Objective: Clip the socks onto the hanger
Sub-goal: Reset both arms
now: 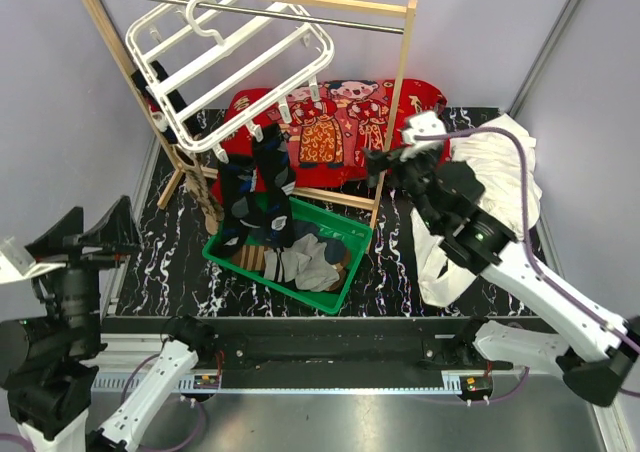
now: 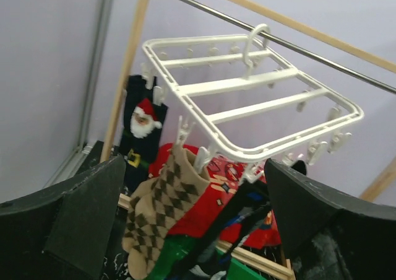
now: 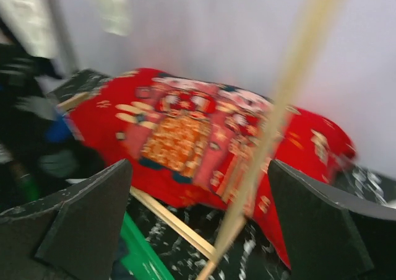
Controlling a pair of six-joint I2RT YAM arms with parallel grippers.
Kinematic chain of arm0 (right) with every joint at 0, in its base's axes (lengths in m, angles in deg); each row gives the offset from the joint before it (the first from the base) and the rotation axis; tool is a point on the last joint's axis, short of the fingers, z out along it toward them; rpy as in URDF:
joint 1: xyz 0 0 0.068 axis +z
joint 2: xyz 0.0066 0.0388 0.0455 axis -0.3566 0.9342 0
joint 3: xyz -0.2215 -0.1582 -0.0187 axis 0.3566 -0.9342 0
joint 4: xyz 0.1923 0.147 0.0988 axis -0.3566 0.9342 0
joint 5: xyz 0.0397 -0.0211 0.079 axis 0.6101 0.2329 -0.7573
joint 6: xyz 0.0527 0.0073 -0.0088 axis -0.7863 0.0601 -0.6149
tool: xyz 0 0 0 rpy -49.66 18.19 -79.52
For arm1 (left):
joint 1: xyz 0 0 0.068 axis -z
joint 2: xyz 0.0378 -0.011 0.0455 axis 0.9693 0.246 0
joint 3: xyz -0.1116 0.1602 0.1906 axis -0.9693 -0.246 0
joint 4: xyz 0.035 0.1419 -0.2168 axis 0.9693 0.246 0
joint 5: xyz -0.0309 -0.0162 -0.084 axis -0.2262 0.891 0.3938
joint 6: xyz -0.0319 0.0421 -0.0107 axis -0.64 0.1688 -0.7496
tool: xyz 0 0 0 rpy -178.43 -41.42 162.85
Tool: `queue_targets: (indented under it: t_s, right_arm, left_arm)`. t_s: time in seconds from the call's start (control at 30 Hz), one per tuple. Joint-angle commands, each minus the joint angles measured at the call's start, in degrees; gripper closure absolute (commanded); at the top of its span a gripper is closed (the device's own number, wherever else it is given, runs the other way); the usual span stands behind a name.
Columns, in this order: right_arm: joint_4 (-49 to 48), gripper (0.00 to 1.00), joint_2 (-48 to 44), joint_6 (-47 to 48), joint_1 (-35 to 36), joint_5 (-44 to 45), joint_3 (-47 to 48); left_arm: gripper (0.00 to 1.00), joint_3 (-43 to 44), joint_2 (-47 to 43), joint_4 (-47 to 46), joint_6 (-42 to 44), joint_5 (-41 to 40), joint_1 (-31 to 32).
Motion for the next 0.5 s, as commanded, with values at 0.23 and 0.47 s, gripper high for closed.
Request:
queue_targets:
  t_s: [0.23, 0.47]
  right_arm:
    - [11.1, 0.00, -30.1, -6.9, -1.0, 30.7, -18.5]
    - [16.5, 0.00, -43.8, -7.3, -1.0, 30.4, -24.3]
  left_arm:
    - [0.01, -8.3, -16.7, 6.3, 2.8, -8.5, 0.0]
    - [0.01, -12.3, -24.5, 10.1, 0.5, -9.8, 0.0]
